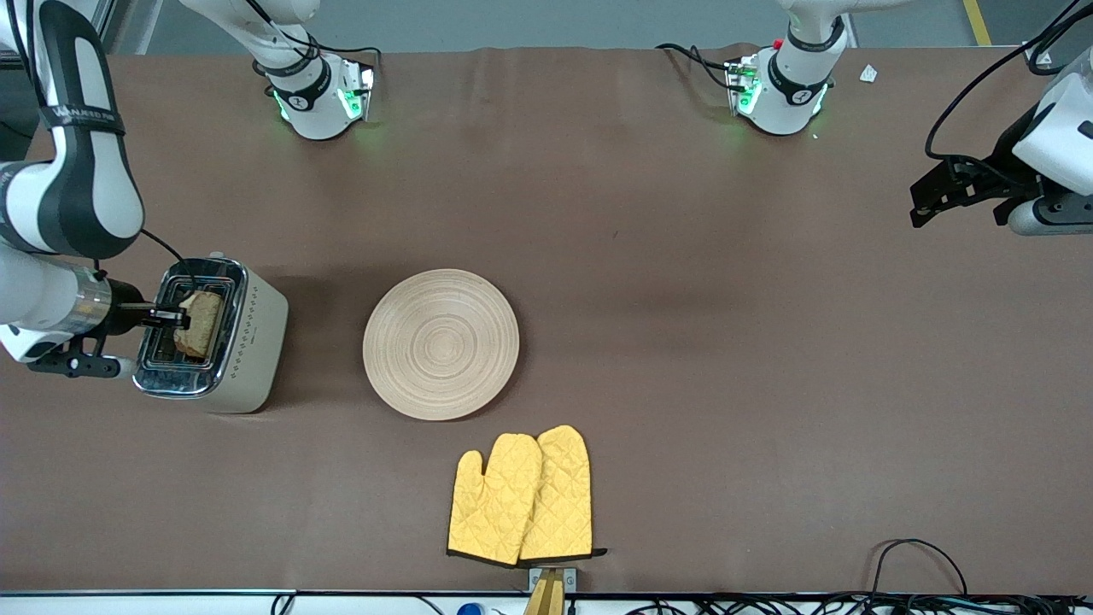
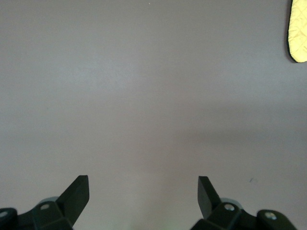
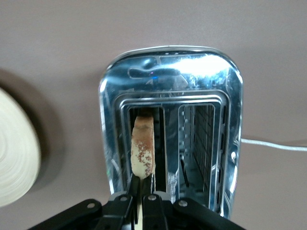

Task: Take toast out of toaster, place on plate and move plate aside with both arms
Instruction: 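Grasp the bread slice and lift it out with the right gripper, then carry the bread slice over the wooden plate with the right gripper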

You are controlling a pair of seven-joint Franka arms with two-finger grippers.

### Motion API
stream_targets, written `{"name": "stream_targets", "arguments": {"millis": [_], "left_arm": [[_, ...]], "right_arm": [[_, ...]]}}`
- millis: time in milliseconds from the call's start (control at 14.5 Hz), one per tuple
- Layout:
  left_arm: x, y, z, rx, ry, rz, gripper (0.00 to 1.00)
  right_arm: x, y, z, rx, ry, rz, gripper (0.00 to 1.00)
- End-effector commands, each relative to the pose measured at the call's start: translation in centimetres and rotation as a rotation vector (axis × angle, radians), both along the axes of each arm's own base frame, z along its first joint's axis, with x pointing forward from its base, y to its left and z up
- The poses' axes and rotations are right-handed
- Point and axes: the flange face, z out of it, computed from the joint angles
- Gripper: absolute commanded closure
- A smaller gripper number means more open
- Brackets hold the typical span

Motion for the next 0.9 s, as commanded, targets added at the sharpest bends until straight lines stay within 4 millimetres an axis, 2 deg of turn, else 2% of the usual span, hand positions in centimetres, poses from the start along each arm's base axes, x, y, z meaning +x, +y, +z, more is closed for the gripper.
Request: {"name": "stream_targets", "arguments": {"millis": [0,138,207,276,415,622,691,829], "left_arm": [[-0.3,0.1,0.5,0.02,-0.001,-0.018,0.0],[-0.3,0.1,0.5,0.02,-0.001,-0.018,0.0],[-0.3,0.2,0.5,0.02,-0.001,-0.017,0.0],[-0.3,0.2,0.5,0.02,-0.001,-0.017,0.0],[-0.2,0.3,0.5,0.02,-0.001,-0.015,0.0],[-0.3,0.2,0.5,0.02,-0.001,-0.017,0.0],[-0.3,0.2,0.5,0.02,-0.001,-0.017,0.0],[-0.3,0.3,0.6,0.02,-0.002,-0.015,0.0]], "right_arm": [[-0.3,2.3,6.7,-0.02,-0.027,0.031,1.0],[-0.7,5.5,8.6,-0.03,-0.037,0.012,0.99],[-0.8,8.8,8.8,-0.044,-0.045,-0.032,0.99],[-0.9,13.1,8.7,-0.056,-0.061,-0.069,0.99],[-0.7,19.4,8.1,-0.049,-0.131,-0.093,1.0],[-0.2,24.3,3.7,-0.006,-0.176,-0.094,1.0],[-0.4,25.1,1.9,0.027,-0.197,-0.11,1.0],[-0.8,25.3,-1.0,0.119,-0.213,-0.174,1.0]]}}
